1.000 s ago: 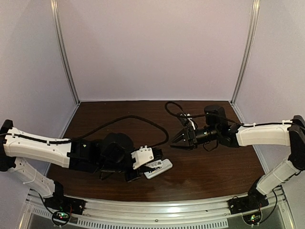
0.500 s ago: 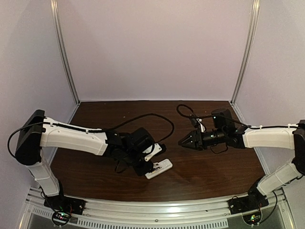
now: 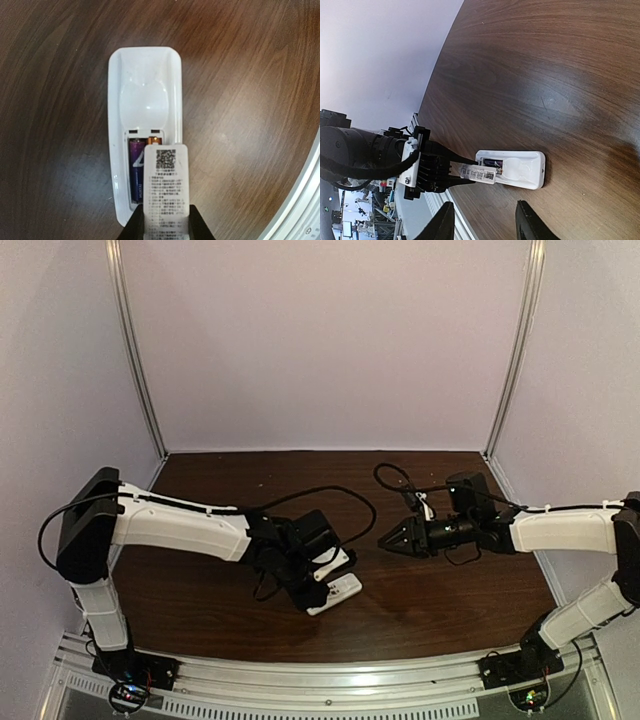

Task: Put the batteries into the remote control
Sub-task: Load the battery cover onto the remote control without the battery cover.

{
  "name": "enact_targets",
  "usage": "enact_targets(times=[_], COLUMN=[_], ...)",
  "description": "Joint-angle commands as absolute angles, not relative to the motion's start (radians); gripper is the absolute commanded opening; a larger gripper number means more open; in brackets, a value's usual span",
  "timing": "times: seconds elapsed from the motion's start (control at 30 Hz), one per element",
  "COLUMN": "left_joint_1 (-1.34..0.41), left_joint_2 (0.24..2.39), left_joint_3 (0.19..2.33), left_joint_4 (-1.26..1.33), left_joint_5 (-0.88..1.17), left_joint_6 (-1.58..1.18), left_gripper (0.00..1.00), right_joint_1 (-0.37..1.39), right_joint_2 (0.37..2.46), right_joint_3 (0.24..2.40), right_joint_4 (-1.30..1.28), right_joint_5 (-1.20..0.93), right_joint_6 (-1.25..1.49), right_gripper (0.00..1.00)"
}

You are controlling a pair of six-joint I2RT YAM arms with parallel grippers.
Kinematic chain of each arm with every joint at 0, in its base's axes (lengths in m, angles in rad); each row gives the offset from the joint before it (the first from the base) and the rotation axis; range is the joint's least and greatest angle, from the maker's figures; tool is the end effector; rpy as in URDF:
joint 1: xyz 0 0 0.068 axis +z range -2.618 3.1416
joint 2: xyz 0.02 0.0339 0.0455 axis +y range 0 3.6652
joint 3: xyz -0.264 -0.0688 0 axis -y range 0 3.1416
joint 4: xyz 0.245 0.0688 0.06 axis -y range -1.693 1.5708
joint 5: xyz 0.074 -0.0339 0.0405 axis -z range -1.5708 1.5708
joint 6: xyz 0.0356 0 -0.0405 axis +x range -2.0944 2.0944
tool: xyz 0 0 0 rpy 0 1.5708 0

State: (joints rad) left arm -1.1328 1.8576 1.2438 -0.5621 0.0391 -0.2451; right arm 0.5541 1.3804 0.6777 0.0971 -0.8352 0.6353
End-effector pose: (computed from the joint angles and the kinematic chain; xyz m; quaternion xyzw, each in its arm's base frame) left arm 0.1564 -0.3372 0.1735 0.4245 0.8837 -0.1395 0.1392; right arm 0.2210 0.1678 0.2045 -0.1552 0.8166 0.5352 0.1501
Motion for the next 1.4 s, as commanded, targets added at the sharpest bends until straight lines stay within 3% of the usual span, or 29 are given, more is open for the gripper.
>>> enact_targets(times=[0.0, 0.97, 1.37], left_joint_1=[-1.126, -1.127, -1.127], left_joint_2=[1.893, 1.972, 1.988], left_joint_3=[1.292, 1.378, 1.394], left_joint_4=[-0.607, -0.672, -0.695], left_joint_5=[0.017, -0.065, -0.038], left_joint_6=[-0.244, -0.248, -0.250], left_gripper=[0.09, 0.11, 0.22], right_joint_1=[0.548, 0.546, 0.545], right_joint_2=[1.390, 1.402, 1.400], right_joint_3=[0.659, 0.648, 0.647], right_joint_4=[0.122, 0.121, 0.117], right_joint_5=[-0.851, -0.870, -0.869], right_joint_6=[0.635, 0.610, 0.607], right_gripper=[0.42, 0.41, 0.41])
